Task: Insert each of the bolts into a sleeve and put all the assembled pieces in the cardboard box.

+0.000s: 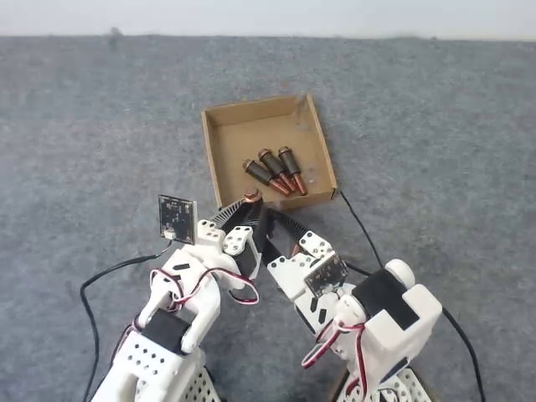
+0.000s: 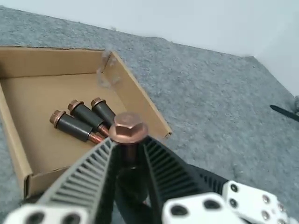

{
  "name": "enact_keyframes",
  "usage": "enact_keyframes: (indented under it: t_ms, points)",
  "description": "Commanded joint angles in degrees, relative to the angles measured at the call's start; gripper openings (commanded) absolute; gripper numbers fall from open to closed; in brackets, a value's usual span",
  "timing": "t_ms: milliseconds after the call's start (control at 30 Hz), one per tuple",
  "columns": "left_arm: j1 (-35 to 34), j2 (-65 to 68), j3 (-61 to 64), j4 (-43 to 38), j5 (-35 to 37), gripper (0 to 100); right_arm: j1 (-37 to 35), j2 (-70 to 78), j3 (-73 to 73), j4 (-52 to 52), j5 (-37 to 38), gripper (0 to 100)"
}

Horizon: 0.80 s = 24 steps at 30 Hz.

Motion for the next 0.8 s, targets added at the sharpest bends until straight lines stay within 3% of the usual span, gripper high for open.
enact_keyframes:
  t_ms: [0, 233, 767]
  points:
    - [0.1, -0.9, -0.3, -0.7, -0.6, 2, 2.2, -1.0, -1.3, -0.7, 0.3, 0.6]
    - [-0.1, -0.9, 0.4, 0.8, -0.4, 19, 2.1, -1.0, -1.3, -0.7, 0.3, 0.6]
    - [-0.1, -1.0, 0.2, 1.0, -0.4, 19, 2.2, -1.0, -1.5, -0.3, 0.4, 0.6]
